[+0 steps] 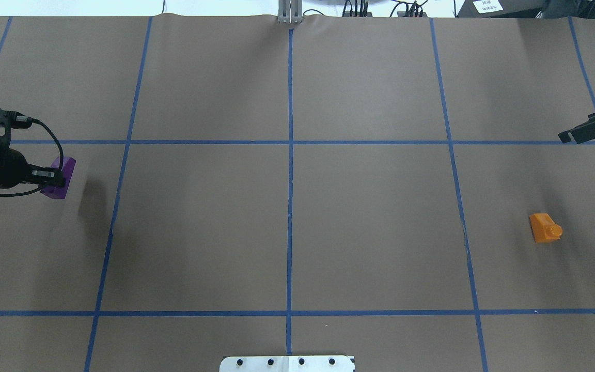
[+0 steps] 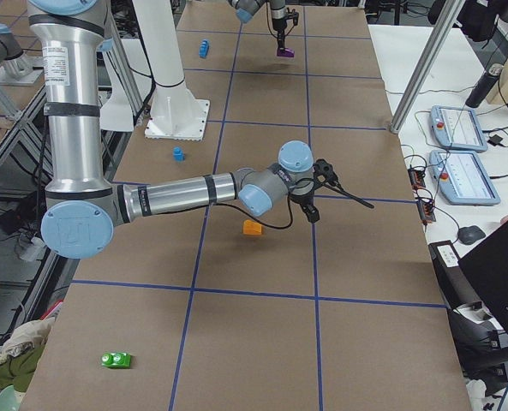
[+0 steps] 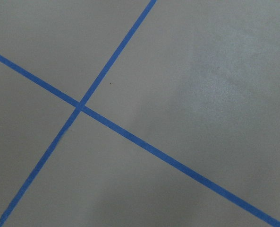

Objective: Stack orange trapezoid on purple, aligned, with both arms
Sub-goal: 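Carry the purple block with the left gripper toward the table center, then lower the purple block onto the table and open the left gripper, then withdraw the left arm while the right gripper grasps the orange trapezoid block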

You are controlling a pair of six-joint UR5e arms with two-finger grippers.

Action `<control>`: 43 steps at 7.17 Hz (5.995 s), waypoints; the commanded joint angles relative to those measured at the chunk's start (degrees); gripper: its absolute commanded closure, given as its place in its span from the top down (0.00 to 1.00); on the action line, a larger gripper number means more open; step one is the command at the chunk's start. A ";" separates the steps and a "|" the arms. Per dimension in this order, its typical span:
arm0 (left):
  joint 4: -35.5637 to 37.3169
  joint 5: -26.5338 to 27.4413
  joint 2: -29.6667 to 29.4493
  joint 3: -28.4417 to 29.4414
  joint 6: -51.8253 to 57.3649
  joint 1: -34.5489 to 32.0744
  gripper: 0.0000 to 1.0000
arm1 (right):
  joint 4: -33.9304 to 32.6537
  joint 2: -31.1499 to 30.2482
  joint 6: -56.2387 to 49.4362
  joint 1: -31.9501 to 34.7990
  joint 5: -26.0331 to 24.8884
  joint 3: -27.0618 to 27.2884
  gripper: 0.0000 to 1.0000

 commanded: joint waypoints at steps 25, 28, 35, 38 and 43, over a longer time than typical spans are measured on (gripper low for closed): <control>22.06 16.24 -48.05 21.97 -20.24 25.08 1.00 | -0.09 0.25 0.33 -0.17 -0.09 -0.14 1.00; 26.68 14.94 -47.27 15.15 -17.71 22.38 1.00 | 0.00 -0.10 5.30 -0.26 0.35 0.13 1.00; 36.12 -6.83 -9.76 -15.74 33.55 -9.22 1.00 | 20.44 -15.90 37.02 -10.78 -10.68 1.89 0.97; 36.30 -8.80 -7.89 -15.30 40.32 -14.38 1.00 | 22.59 -17.33 43.47 -20.18 -21.41 2.24 0.98; 36.30 -8.80 -7.80 -15.56 39.79 -14.38 1.00 | 26.89 -20.58 44.37 -30.40 -26.37 3.29 0.55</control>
